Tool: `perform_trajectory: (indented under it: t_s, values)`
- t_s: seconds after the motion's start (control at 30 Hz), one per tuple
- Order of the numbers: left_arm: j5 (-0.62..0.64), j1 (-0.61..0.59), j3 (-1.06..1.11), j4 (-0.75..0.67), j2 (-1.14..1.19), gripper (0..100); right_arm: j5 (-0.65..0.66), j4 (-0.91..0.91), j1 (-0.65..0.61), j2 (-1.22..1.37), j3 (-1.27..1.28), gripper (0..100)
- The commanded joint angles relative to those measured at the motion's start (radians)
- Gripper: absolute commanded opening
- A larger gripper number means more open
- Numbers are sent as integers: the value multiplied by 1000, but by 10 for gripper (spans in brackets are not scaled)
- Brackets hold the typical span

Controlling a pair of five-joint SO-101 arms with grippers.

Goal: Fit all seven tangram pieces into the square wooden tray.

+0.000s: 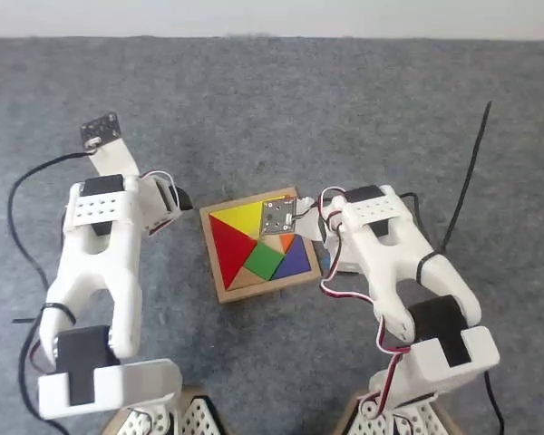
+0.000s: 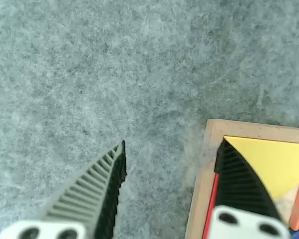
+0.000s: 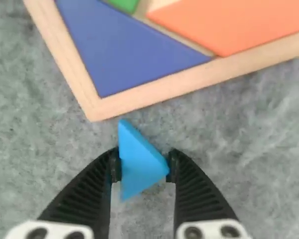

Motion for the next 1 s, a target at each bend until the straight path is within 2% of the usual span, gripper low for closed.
perform_trajectory:
  t_s: [0.0, 0.3, 0.37, 0.47, 0.6, 0.7, 0.97]
  values:
    - [-15, 5, -10, -6, -11, 272, 11, 77, 2, -73, -72, 19]
    - [-15, 5, -10, -3, -14, 272, 9, 162, 4, -326, -72, 19]
    - [-15, 5, -10, -3, -11, 272, 14, 159, -33, -364, -72, 19]
    - [-15, 5, -10, -3, -11, 272, 94, 159, -125, -367, -77, 19]
    - [-15, 5, -10, -8, -8, 272, 153, 159, -260, -292, -106, 19]
    - [-12, 5, -10, -8, -8, 272, 184, 159, -317, -188, -166, 19]
    - [-12, -5, -18, -8, -11, 272, 184, 159, -351, 110, -384, 20]
